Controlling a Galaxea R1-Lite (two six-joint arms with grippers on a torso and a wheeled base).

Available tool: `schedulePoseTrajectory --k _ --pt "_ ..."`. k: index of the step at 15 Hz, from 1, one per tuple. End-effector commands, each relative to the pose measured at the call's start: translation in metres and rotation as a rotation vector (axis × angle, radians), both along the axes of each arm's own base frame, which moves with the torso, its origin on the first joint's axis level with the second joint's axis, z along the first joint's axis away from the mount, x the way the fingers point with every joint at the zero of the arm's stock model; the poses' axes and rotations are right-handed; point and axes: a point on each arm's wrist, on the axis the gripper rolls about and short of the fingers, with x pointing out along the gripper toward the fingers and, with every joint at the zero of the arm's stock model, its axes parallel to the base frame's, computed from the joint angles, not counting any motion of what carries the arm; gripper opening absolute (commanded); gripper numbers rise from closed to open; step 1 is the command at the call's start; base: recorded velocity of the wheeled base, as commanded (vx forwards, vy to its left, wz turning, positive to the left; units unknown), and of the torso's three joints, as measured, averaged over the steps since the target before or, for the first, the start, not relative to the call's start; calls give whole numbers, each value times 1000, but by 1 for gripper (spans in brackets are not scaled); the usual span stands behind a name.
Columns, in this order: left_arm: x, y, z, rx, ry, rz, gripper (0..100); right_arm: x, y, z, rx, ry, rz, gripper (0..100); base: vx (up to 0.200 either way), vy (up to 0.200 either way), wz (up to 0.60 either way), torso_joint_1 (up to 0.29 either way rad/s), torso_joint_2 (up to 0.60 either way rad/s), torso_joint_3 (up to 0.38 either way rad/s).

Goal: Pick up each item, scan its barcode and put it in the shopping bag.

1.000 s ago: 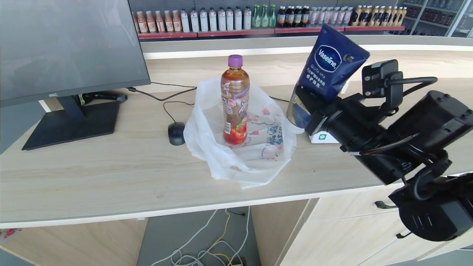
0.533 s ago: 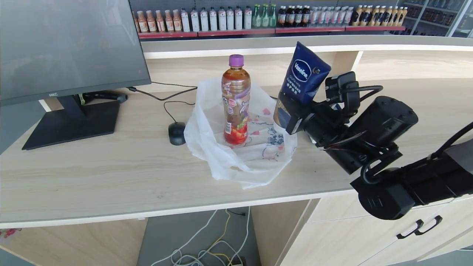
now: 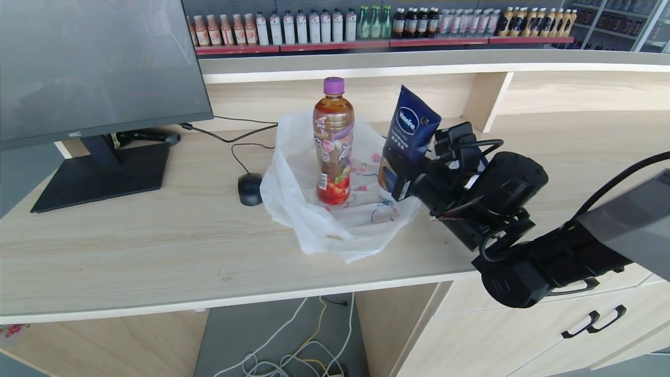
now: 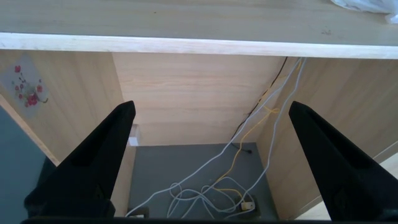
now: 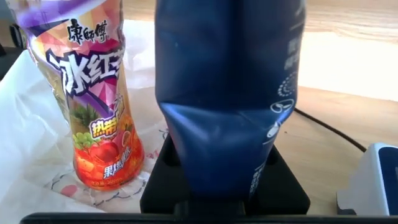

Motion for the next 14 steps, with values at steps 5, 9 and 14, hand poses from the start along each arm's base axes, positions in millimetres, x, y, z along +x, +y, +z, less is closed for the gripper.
schedulePoseTrajectory --k 5,9,14 --pt "0 0 0 -1 0 1 100 11 6 0 11 -21 0 0 0 0 0 0 0 0" --pt "0 0 0 -1 0 1 100 6 26 -19 -13 22 47 0 0 0 0 0 0 0" --pt "0 0 0 1 0 0 100 10 30 -29 -25 44 49 0 0 0 0 0 0 0"
